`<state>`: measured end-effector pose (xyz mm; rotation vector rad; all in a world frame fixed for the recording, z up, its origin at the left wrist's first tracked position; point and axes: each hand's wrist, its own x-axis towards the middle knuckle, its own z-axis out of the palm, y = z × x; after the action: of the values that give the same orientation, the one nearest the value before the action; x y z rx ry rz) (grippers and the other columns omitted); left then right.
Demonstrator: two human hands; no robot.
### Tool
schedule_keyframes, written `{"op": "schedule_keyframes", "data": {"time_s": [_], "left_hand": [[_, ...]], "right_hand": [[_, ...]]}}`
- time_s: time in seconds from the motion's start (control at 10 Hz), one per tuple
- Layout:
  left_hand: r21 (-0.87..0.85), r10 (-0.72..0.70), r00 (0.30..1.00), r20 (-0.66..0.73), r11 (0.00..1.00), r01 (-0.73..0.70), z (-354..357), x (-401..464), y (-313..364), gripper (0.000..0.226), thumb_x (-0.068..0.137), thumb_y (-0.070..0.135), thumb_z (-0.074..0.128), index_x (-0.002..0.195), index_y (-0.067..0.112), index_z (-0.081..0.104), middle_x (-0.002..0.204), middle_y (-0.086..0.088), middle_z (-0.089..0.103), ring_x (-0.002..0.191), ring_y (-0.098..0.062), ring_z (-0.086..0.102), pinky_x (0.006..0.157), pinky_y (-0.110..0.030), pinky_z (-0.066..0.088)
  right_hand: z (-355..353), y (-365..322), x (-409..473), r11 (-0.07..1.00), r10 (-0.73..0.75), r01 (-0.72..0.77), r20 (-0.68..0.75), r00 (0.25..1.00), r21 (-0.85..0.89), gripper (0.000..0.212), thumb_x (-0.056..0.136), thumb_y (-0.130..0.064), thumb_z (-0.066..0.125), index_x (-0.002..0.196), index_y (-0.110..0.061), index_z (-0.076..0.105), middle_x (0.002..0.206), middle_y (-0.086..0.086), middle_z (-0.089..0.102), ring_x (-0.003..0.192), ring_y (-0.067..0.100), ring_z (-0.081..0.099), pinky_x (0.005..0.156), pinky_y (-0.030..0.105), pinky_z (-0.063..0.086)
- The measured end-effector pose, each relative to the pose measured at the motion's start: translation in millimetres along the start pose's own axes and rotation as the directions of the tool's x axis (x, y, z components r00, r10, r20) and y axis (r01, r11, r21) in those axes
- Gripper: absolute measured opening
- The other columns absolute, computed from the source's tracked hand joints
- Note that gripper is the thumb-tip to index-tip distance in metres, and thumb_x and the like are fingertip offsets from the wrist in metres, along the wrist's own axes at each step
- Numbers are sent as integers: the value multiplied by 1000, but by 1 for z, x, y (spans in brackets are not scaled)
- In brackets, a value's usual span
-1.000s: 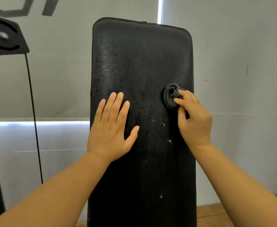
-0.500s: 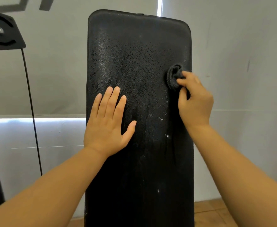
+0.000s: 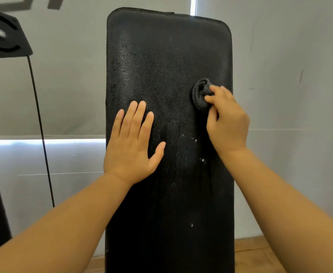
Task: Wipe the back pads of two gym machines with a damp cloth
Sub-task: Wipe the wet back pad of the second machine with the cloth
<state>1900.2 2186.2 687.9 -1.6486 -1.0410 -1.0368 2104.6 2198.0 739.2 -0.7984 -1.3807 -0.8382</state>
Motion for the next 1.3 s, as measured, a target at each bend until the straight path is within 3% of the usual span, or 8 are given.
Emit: {"op": "schedule_keyframes", "data": {"time_s": [0.1,0.3,0.5,0.6,0.9,1.1,1.3], "left_hand": [[0,-2,1000,-8,1000,2,0,-1,-1,64,90,44,42,136,-1,40,148,-23,33,140,-36,24,115,-53,17],[1,1,1000,-4,1000,-1,0,-1,-1,65,90,45,42,136,-1,41,149,-23,32,140,-37,24,115,-53,17],[-4,0,1000,-4,1000,0,1,-1,-1,65,90,44,42,136,-1,42,149,-23,32,141,-36,24,115,-53,17],[-3,2,1000,-12,1000,-2,1,-2,-1,64,90,44,42,136,-1,42,149,-22,32,141,-36,24,115,-53,18],[-2,1,1000,-13,1000,-1,1,-1,-1,64,90,44,42,136,-1,42,149,-22,32,141,-36,25,115,-53,18],[1,8,1000,-19,1000,-8,2,-1,-1,64,91,44,42,137,-1,40,149,-22,32,141,-36,24,115,-53,17],[-7,5,1000,-16,1000,-5,1,-2,-1,64,91,44,42,137,-1,42,149,-22,32,140,-36,24,115,-53,18]], "right_hand": [[3,-6,-2,999,33,-33,-5,999,-2,24,78,9,52,92,0,69,115,13,67,110,35,61,82,29,40],[-13,-25,-52,998,-28,25,42,999,62,22,80,-8,53,94,-2,69,118,10,65,119,28,56,94,28,45],[-8,-16,-50,994,-109,109,-24,994,-2,15,91,-15,62,85,-7,73,108,5,70,109,24,63,83,32,52],[-1,-12,-37,988,-153,153,-47,987,7,12,90,-13,64,86,-7,73,108,6,70,108,24,64,84,32,52],[3,-26,-38,994,-89,94,-80,993,54,11,87,-14,68,90,-4,72,109,9,69,110,26,63,90,29,49],[-8,-24,-68,977,-200,200,-13,980,71,11,89,-11,66,94,-4,73,111,9,68,111,25,62,91,37,51],[8,-20,-43,963,-270,270,-40,962,-10,14,90,-4,63,100,-6,73,116,8,67,111,27,62,88,34,51]]}}
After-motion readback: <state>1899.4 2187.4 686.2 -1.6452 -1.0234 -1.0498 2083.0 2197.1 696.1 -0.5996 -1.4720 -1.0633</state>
